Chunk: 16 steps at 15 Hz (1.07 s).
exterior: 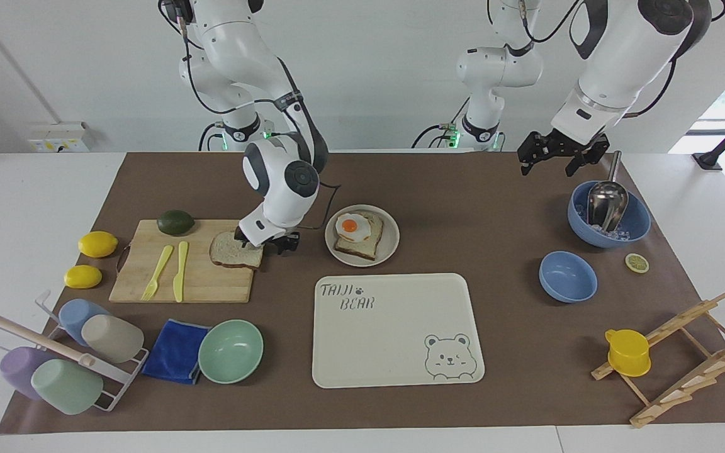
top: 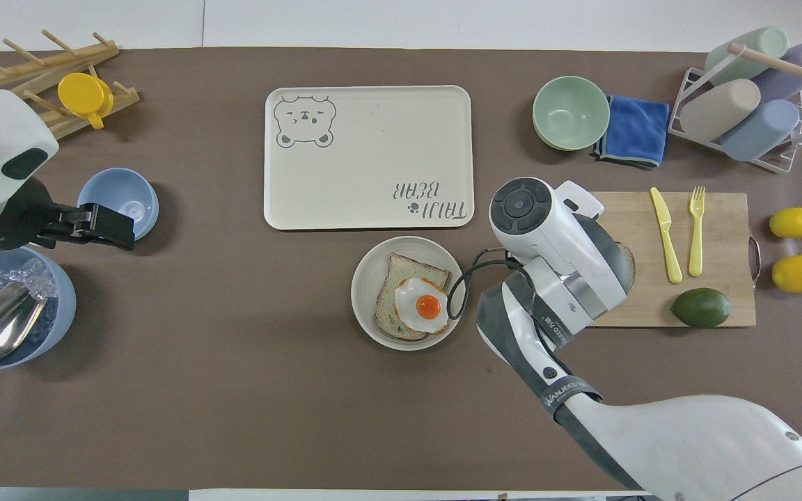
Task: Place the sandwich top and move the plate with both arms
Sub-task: 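Carry the bread slice with the right gripper toward the white plate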
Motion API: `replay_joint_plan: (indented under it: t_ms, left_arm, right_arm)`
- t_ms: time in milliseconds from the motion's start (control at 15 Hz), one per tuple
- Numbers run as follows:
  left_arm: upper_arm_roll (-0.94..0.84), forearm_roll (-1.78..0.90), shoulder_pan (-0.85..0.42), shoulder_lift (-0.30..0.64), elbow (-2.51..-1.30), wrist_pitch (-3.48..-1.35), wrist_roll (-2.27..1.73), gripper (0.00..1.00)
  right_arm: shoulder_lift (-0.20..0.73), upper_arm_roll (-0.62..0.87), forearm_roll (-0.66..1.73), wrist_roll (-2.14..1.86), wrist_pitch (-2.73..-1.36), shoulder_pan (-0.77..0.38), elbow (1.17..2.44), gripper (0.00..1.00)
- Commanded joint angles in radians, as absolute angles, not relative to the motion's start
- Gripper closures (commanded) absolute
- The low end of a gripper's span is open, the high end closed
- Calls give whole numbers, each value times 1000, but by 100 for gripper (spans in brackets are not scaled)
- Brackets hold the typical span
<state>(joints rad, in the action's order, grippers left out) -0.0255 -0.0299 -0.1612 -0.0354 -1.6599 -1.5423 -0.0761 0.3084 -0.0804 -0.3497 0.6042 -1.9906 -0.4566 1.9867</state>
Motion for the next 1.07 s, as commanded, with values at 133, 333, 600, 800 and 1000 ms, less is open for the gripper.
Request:
replay_joint_plan:
  t_ms: [133,333,600,800,1000]
  left_arm:
    - [-34,-29,-149,-34,-1661,-1554,-80,0]
    - [-34,-31,-149,-35,-1661,-1554,-80,0]
    - [-34,-29,-149,-35,-1661,-1554,-80,0]
    - [-34,-31,-149,-35,-1661,-1554,-80,0]
    - [-34,-31,-149,-35,-1661,-1554,-80,0]
  right_arm:
    - [279,-74,-374,612,-2023,-445,2046,12]
    - [276,-74,-374,612,-2010,-445,2051,25]
    - [270,-74,-377,612,-2006,-446,2065,46]
    - [259,-74,-396,614,-2016,-448,2095,83]
    - [259,-74,-396,614,-2005,-457,2092,100]
